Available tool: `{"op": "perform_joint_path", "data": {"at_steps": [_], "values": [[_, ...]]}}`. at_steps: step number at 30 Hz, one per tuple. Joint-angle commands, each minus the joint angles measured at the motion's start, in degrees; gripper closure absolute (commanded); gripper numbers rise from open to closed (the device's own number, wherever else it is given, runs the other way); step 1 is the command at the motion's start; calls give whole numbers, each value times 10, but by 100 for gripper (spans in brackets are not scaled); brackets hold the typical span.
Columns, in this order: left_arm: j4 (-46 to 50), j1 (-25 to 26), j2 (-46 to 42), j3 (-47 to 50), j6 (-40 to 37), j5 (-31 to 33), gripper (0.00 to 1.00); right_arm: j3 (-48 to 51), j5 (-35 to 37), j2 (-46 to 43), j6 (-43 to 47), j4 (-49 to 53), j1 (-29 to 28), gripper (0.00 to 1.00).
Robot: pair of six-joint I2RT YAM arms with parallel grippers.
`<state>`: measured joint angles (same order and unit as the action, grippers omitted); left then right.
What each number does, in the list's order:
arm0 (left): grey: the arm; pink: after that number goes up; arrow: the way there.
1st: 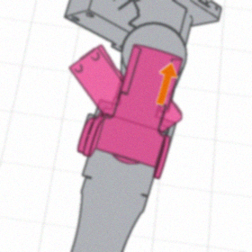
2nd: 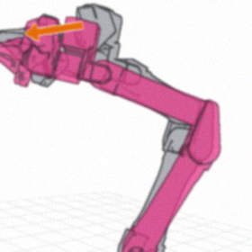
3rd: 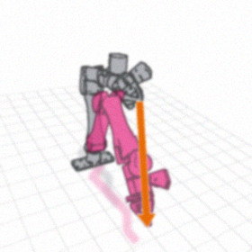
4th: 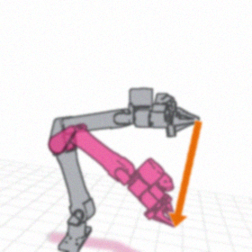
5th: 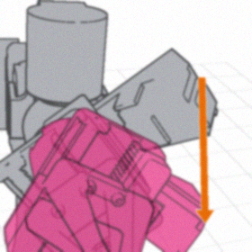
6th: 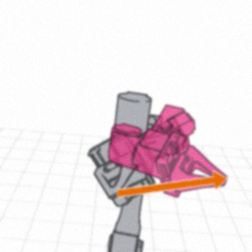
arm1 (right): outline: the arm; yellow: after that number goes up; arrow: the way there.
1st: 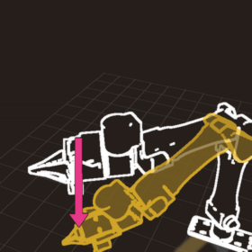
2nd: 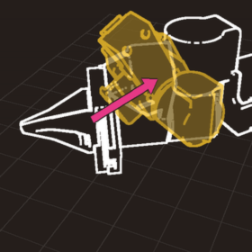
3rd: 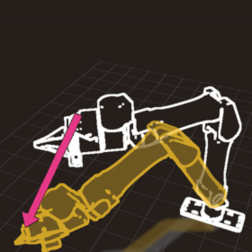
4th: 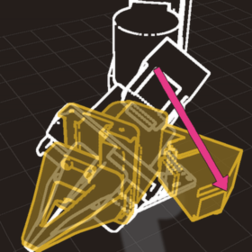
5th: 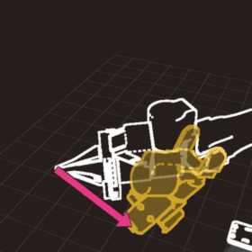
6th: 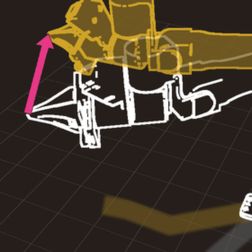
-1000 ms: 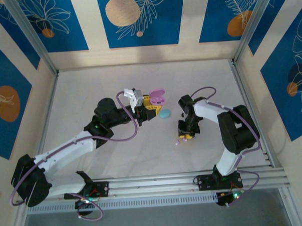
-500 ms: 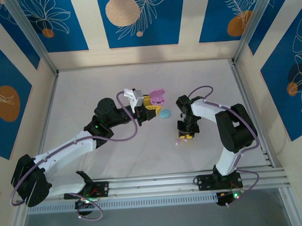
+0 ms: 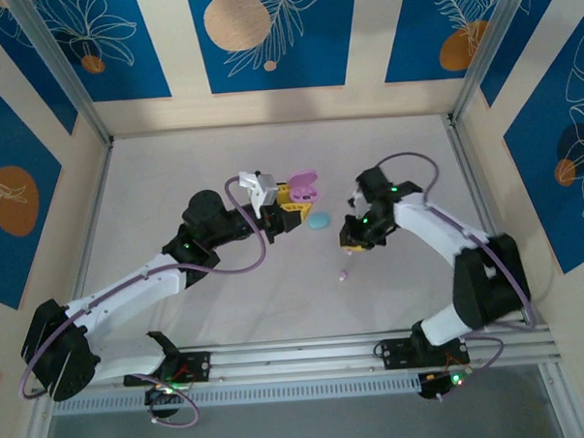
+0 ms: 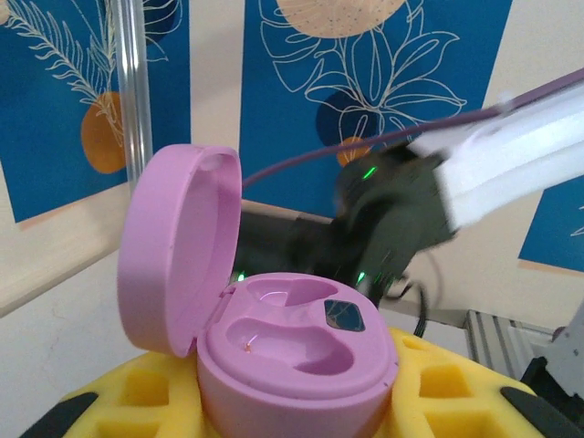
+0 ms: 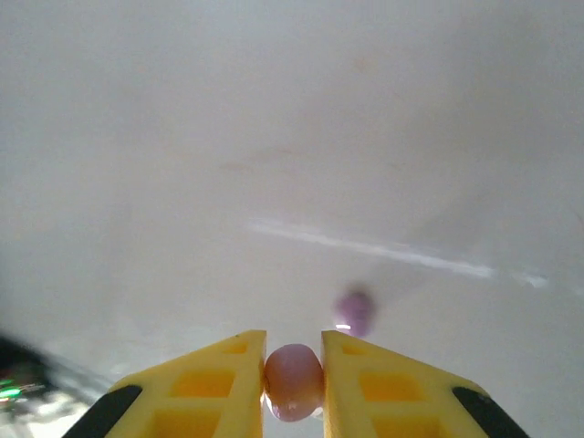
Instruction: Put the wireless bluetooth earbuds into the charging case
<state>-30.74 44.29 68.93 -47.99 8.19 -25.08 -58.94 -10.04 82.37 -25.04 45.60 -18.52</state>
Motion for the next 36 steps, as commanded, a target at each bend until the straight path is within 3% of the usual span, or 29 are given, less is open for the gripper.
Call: {"op": "perform_joint_path", "data": {"at_steps": [1, 5, 10, 14, 30, 36], "values": [[-5, 6, -20, 10, -20, 20, 70, -16, -239, -64, 5, -54, 53, 79], [1, 4, -25, 15, -27, 29, 70, -47, -459, -77, -29, -83, 104, 79], [12, 4, -26, 13, -37, 29, 70, -99, -615, -68, -16, -64, 106, 79], [13, 4, -24, 12, -45, 23, 70, -125, -673, -59, -16, -54, 106, 79], [18, 5, 5, -4, -57, -16, 70, -162, -672, -59, -104, -94, 91, 79], [4, 6, 16, -9, -52, -27, 70, -171, -603, -80, -70, -100, 65, 78]]}}
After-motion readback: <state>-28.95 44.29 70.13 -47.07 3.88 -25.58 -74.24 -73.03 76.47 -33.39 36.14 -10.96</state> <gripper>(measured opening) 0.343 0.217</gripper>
